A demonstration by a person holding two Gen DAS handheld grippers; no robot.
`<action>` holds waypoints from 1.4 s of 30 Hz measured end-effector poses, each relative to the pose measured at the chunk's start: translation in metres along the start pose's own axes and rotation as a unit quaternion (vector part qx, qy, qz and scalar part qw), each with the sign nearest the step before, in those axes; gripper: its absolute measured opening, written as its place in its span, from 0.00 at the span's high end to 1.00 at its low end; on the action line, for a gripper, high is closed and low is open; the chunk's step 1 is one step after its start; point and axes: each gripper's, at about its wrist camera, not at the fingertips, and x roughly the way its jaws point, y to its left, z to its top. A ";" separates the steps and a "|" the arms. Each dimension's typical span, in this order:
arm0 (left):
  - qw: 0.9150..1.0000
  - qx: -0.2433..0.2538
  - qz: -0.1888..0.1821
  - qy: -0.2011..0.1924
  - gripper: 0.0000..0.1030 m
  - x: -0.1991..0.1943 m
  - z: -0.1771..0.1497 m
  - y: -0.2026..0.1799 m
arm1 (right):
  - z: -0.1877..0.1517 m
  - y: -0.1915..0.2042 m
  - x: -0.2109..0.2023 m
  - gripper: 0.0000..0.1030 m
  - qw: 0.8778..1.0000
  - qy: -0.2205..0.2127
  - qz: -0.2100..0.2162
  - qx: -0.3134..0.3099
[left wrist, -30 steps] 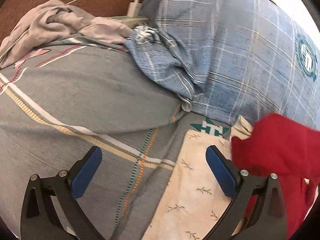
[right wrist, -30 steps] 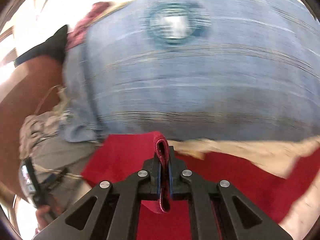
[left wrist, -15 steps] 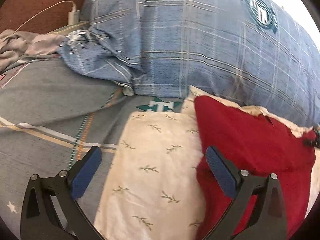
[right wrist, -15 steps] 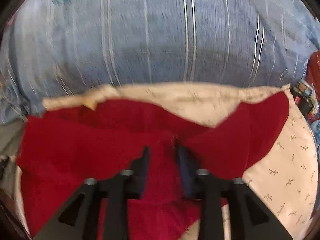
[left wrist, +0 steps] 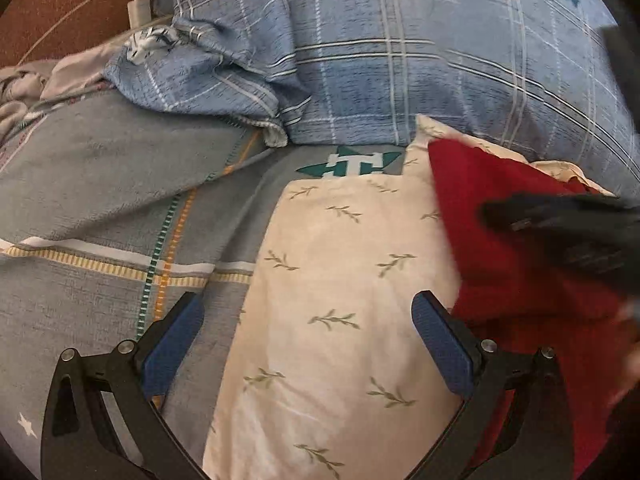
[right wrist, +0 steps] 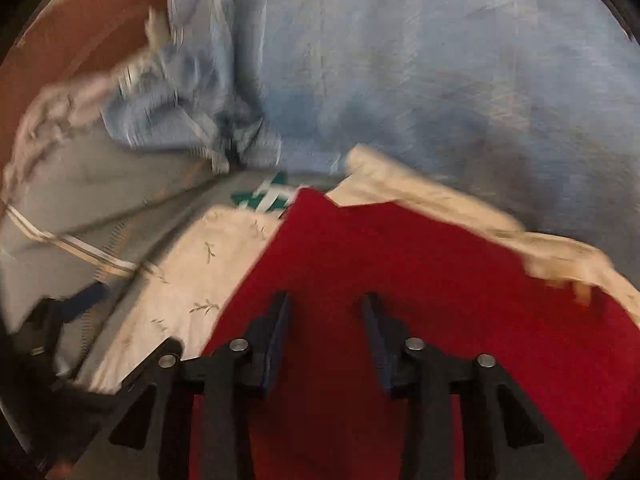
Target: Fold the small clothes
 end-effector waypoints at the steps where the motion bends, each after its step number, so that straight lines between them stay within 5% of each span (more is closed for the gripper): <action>1: 1.000 -0.007 -0.005 0.001 0.00 0.000 0.000 0.003 | 0.001 0.007 0.006 0.59 1.000 -0.016 -0.023 -0.009; 3: 1.000 -0.019 -0.013 -0.005 0.00 -0.003 0.003 0.007 | 0.003 0.014 0.008 0.59 0.999 -0.030 -0.038 -0.023; 9: 0.999 -0.020 -0.031 -0.022 0.00 -0.014 0.003 0.005 | -0.007 -0.003 -0.032 0.61 0.999 -0.037 0.001 0.011; 15: 0.998 0.002 -0.057 -0.033 0.00 -0.021 0.000 -0.016 | -0.051 -0.042 -0.084 0.59 0.997 -0.053 -0.035 0.044; 20: 0.997 0.012 -0.064 -0.044 0.00 -0.028 0.005 -0.029 | -0.088 -0.081 -0.085 0.55 0.992 -0.023 -0.095 0.078; 26: 0.996 -0.001 -0.070 -0.059 0.00 -0.041 0.011 -0.029 | -0.106 -0.097 -0.102 0.52 0.990 -0.035 -0.072 0.112; 42: 0.997 0.030 -0.065 -0.024 0.00 -0.011 0.013 -0.058 | -0.122 -0.137 -0.105 0.45 0.981 -0.028 -0.119 0.150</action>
